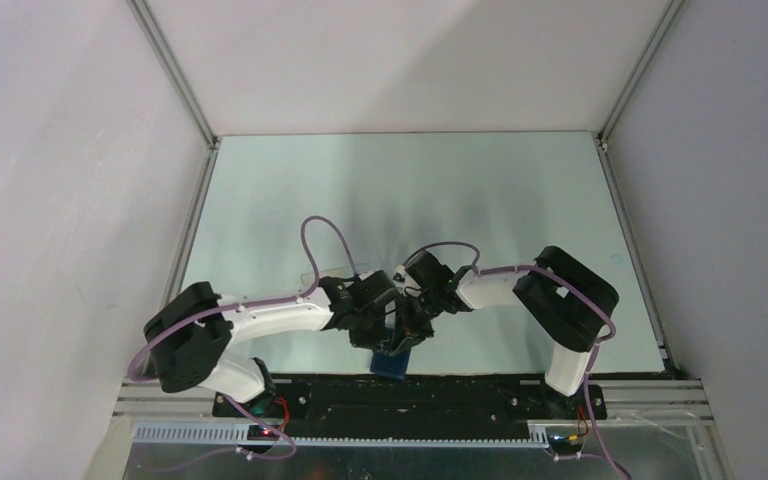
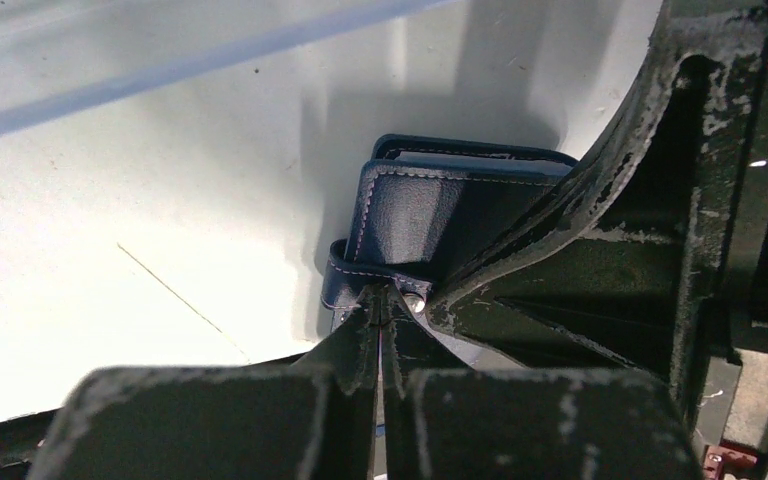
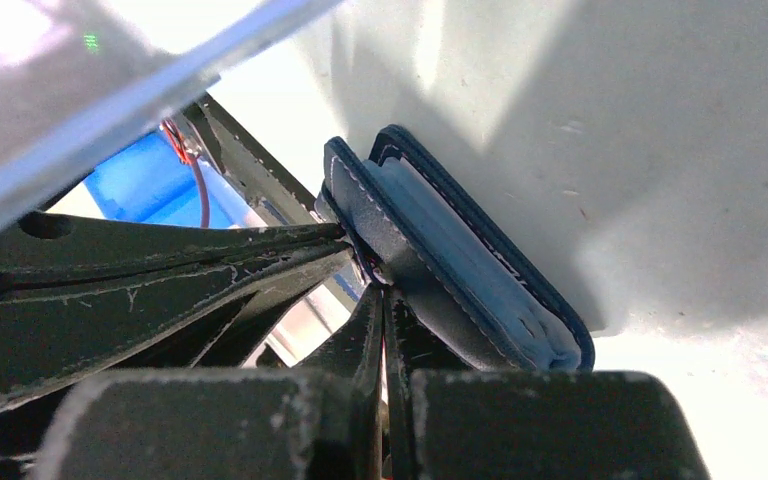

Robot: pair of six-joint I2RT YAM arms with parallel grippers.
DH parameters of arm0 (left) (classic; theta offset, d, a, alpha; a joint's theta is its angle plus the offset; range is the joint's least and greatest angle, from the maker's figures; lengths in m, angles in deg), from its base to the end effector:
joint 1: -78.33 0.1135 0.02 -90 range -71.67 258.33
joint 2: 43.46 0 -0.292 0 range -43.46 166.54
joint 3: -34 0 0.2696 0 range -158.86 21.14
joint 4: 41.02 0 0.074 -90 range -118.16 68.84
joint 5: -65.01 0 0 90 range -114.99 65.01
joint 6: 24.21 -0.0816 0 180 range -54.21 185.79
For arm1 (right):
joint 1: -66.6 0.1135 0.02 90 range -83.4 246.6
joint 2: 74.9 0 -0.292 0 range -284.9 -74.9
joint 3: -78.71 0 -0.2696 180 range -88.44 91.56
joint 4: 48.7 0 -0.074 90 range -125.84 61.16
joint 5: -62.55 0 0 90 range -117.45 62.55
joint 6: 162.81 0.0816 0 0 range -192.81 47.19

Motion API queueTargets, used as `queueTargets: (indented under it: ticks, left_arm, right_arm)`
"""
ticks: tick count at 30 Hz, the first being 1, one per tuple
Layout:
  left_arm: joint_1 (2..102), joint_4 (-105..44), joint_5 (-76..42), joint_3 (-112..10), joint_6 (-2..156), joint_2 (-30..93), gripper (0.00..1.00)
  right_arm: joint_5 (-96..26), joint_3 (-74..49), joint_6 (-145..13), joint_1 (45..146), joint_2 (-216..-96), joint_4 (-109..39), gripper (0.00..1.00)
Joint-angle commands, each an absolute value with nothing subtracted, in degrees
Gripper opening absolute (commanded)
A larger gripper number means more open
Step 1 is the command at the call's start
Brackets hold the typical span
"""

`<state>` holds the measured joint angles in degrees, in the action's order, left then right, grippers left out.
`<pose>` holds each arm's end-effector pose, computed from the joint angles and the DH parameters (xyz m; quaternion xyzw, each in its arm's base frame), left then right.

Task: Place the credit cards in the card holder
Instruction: Close the card holder at the corner of the board.

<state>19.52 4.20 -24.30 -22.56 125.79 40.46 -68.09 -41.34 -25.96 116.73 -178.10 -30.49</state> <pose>0.1416 -0.2358 0.1315 -0.0094 0.9884 -0.1334 0.0719 0.1823 0.3011 0.0937 0.1116 -0.9060 -0.3961 0.0988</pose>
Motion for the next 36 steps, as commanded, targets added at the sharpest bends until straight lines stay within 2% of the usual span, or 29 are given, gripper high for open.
queueTargets:
  ticks: [1,6,16,18,23,26,36]
  left_arm:
    - [16.53,-3.98,-24.22,-20.6,129.75,46.61,0.0]
    - [15.44,-3.24,-24.35,-20.84,132.56,48.98,0.0]
    - [14.87,-1.94,-24.75,-20.33,134.91,50.88,0.0]
    - [14.87,-1.7,-24.81,-20.48,134.81,51.15,0.0]
    - [14.87,-1.64,-26.4,-20.98,133.74,48.88,0.0]
    - [14.95,-1.63,-27.85,-22.16,132.81,46.17,0.0]
    - [14.99,-1.54,-28.49,-24.14,131.44,43.63,0.0]
  right_arm:
    - [-50.18,-43.08,-29.11,117.77,-180.65,-21.17,0.0]
    - [-47.01,-43.08,-28.67,118.2,-181.36,-18.64,0.0]
    - [-49.67,-43.08,-28.04,117.84,-180.95,-21.28,0.0]
    - [-50.5,-43.08,-28.1,117.78,-181.02,-21.93,0.04]
    - [-52.4,-43.08,-28.18,117.81,-177.43,-23.7,0.27]
    - [-53.13,-43.08,-27.53,117.49,-173.69,-23.98,0.37]
    - [-55.12,-43.08,-26.21,116.77,-168.27,-23.42,0.42]
